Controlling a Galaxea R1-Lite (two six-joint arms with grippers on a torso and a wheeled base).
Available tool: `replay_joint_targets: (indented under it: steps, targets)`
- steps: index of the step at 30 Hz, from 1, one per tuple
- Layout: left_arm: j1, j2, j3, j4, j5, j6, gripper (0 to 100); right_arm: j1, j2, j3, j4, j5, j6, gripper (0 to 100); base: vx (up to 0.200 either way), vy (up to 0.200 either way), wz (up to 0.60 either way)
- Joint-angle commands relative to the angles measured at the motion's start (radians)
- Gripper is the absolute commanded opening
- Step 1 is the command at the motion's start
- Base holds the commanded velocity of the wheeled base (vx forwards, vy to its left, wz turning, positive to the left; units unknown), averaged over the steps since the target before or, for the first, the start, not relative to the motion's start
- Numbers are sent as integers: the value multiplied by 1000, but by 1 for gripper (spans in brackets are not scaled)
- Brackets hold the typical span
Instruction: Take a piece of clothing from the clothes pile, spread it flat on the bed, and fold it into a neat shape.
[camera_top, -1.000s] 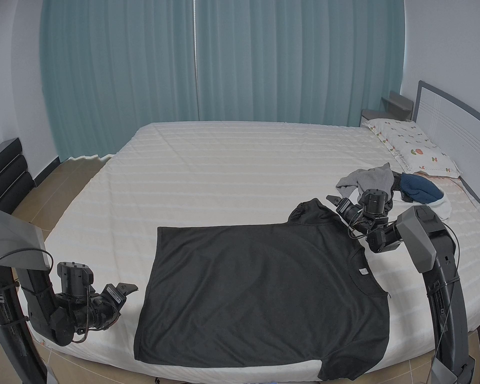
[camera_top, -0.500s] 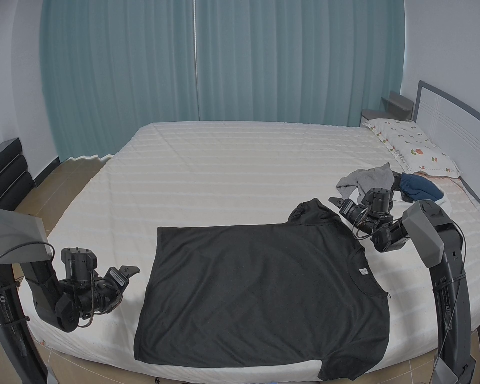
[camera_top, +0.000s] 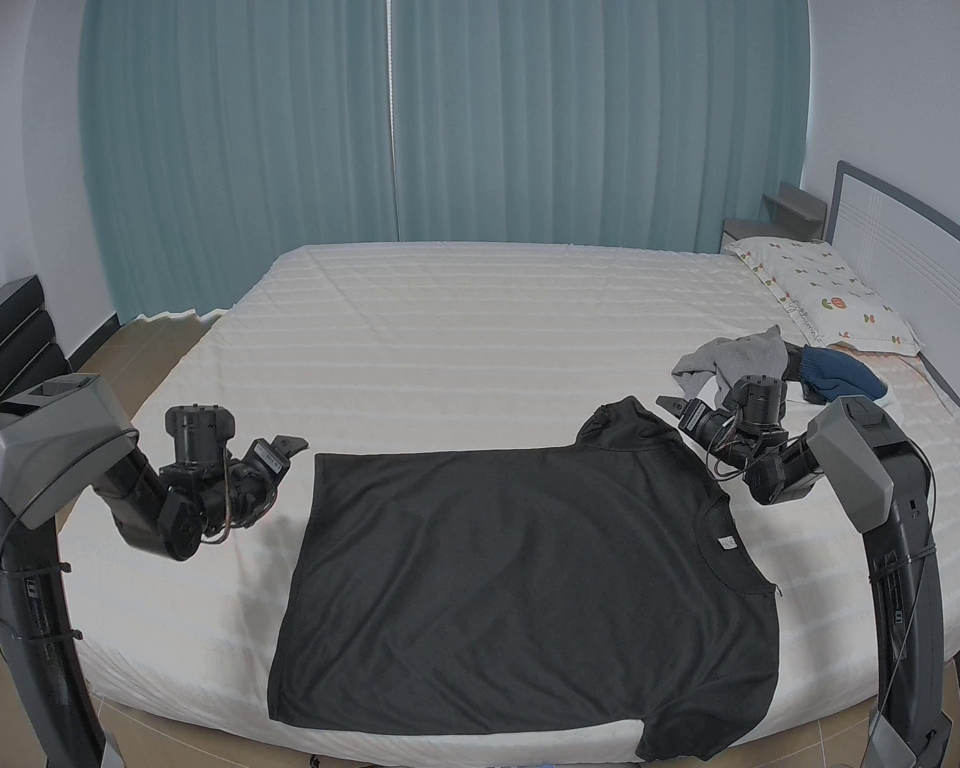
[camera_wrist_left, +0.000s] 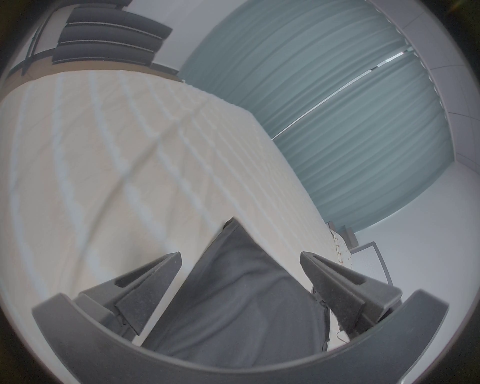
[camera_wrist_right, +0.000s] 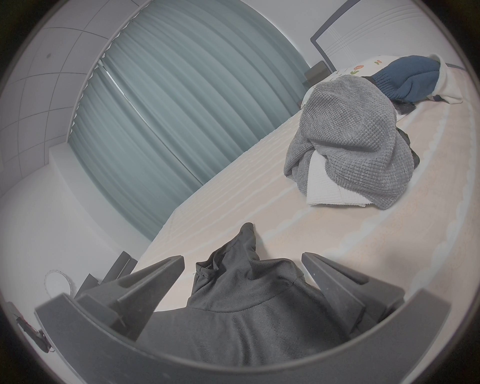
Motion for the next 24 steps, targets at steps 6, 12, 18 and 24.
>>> replay_joint_targets:
  steps: [6,12,18,24]
  targets:
    - [-17,304,-453,179,3,60,100,8,-4,28,-19,1,-5,100,0,0,0]
    - [-25,351,-503,176,24,62,100,8,-4,29,-20,1,-5,100,0,0,0]
    - [-25,368,-525,173,43,62,100,8,2,23,-19,1,-8,100,0,0,0]
    - [-25,371,-537,170,44,60,0,5,27,6,-16,2,-62,100,0,0,0]
